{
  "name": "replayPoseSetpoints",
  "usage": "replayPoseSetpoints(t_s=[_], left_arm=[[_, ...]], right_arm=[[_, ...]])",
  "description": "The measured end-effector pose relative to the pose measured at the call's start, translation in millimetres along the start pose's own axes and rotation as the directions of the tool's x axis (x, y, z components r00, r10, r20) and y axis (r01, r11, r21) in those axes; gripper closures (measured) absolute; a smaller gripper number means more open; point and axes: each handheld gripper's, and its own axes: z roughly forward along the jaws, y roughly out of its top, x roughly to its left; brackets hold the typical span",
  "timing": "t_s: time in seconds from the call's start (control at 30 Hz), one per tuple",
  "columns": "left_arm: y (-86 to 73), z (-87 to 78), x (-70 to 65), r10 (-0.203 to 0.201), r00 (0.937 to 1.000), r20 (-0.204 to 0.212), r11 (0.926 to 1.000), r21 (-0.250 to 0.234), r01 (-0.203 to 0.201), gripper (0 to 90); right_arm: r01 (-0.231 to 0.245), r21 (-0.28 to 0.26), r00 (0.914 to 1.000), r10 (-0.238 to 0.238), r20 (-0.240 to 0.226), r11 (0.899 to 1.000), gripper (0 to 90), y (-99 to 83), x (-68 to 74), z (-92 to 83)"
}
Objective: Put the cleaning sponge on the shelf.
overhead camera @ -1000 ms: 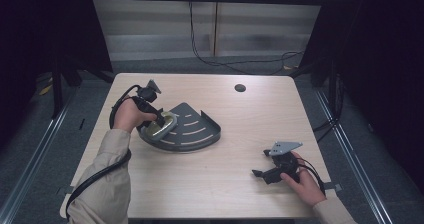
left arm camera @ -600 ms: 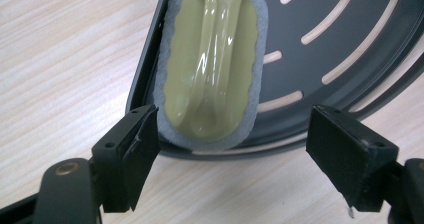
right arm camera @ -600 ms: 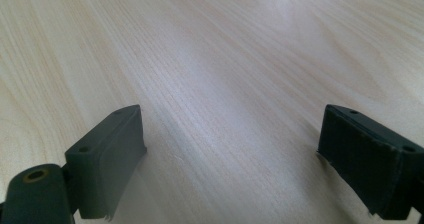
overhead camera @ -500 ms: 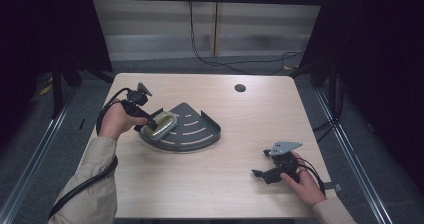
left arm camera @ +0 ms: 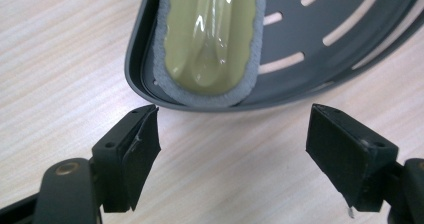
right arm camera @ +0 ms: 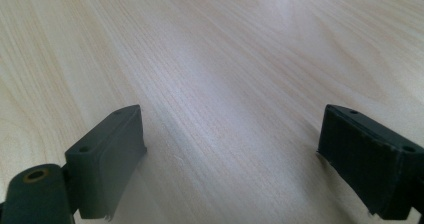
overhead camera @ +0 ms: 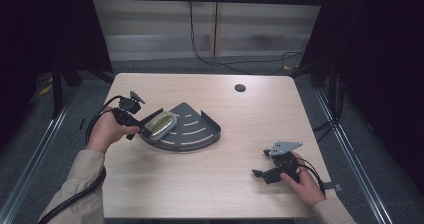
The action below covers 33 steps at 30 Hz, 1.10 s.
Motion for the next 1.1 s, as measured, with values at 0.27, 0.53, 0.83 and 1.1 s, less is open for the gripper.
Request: replayPoseSetpoints(t_s=[0.27,0.53,0.83,1.1], left_arm=[[-18.3,4.6,-2.9,0.019,0.9997,0.015,0.9997,0.015,-0.019,21.1],[-35.4,13.3,-3.8,0.017,0.9996,0.022,0.9998,0.004,-0.017,21.1],[-49.0,24.4,-7.4,0.027,0.9991,0.034,0.9994,-0.022,-0.027,21.6],[-58.5,33.3,-8.7,0.034,0.9987,0.039,0.9992,-0.024,-0.033,21.6]], right_arm=[[0.000,0.000,1.0000,0.000,0.000,1.000,10.6,0.0,0.0,0.0],[0.000,0.000,1.0000,0.000,0.000,1.000,10.6,0.0,0.0,0.0],[0.000,0.000,1.0000,0.000,0.000,1.000,10.6,0.0,0.0,0.0],[0.000,0.000,1.0000,0.000,0.000,1.000,10.6,0.0,0.0,0.0]])
